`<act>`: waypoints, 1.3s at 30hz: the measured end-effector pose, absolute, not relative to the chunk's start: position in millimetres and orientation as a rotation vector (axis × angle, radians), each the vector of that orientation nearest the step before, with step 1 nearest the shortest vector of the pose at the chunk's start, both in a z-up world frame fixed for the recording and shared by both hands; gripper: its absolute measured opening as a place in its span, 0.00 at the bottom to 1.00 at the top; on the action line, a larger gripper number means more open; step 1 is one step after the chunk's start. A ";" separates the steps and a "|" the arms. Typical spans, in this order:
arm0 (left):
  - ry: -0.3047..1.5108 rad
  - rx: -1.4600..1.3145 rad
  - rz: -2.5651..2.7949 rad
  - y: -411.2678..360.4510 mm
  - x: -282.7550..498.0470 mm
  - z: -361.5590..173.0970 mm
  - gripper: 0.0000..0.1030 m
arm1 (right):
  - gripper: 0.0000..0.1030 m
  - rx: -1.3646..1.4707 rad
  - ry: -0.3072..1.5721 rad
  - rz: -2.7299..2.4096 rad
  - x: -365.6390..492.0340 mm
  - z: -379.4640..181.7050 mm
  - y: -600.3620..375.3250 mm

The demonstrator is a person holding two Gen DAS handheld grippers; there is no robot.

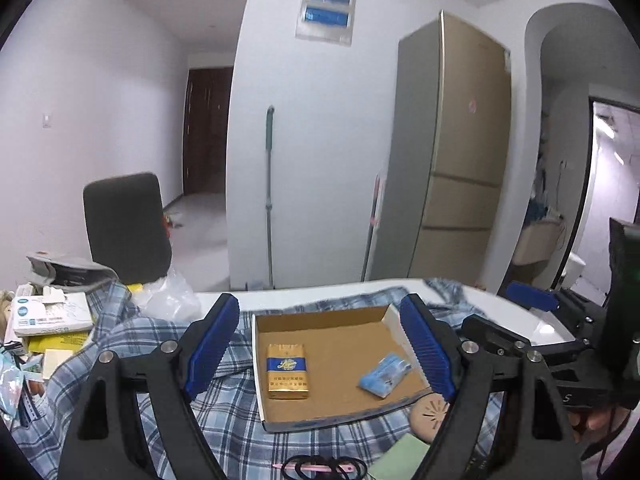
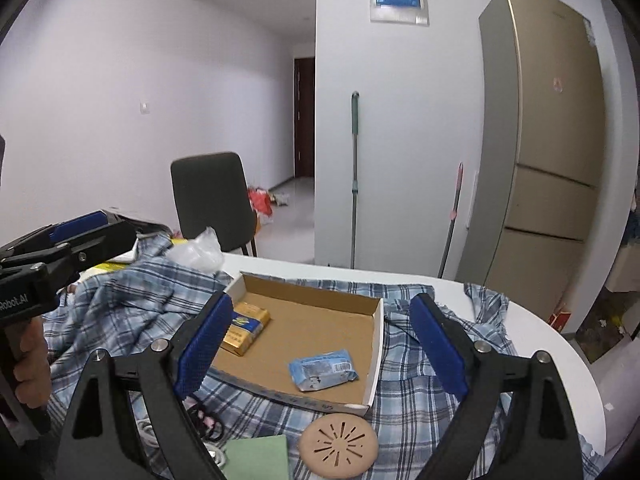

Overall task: Organize soft objects
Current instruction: 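Move the right gripper to the green cloth and grasp it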

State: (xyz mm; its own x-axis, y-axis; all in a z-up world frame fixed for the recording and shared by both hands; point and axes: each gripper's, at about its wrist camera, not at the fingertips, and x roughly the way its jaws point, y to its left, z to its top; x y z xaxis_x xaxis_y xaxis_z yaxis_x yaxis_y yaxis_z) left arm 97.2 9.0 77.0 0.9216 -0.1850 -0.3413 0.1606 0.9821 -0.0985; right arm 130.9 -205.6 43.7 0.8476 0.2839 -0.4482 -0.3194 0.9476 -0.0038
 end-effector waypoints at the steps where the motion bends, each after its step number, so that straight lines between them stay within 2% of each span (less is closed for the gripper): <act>1: 0.340 -0.067 -0.175 9.6 89.8 79.2 0.82 | 0.87 -0.079 0.447 0.317 123.8 47.2 -205.8; 5: 0.320 -0.061 -0.183 8.4 63.4 83.7 0.83 | 0.87 -0.075 0.407 0.320 97.8 56.5 -204.1; 7: 0.300 -0.063 -0.184 9.9 51.6 82.6 0.87 | 0.87 -0.060 0.375 0.309 84.3 59.0 -203.7; 11: 0.256 -0.040 -0.161 12.9 31.7 73.5 0.90 | 0.87 -0.036 0.340 0.292 64.0 58.4 -202.2; 13: 0.255 -0.026 -0.154 13.9 27.2 67.1 1.00 | 0.87 -0.047 0.339 0.293 58.6 54.4 -198.2; 19: 0.275 -0.021 -0.132 19.9 28.4 39.5 1.00 | 0.87 -0.113 0.318 0.235 49.4 31.8 -188.6; 29: 0.332 -0.030 -0.112 25.6 44.7 -5.7 1.00 | 0.87 -0.169 0.441 0.241 68.0 -16.2 -182.4; 34: 0.357 -0.032 -0.105 27.4 49.4 -13.7 1.00 | 0.86 -0.247 0.586 0.248 82.3 -41.8 -175.9; 38: 0.352 -0.032 -0.084 29.6 48.4 -15.5 1.00 | 0.84 -0.271 0.676 0.303 86.0 -55.3 -169.7; 39: 0.345 -0.031 -0.077 29.9 47.2 -15.4 1.00 | 0.79 -0.285 0.688 0.314 85.3 -58.2 -167.5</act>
State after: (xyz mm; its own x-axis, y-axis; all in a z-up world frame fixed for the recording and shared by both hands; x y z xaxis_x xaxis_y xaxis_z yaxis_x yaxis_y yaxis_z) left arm 47.2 29.9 -15.4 0.9382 -0.0808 -0.3365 0.0701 0.9966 -0.0437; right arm 85.3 -167.5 -58.2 0.7292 0.1878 -0.6580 -0.3733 0.9151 -0.1526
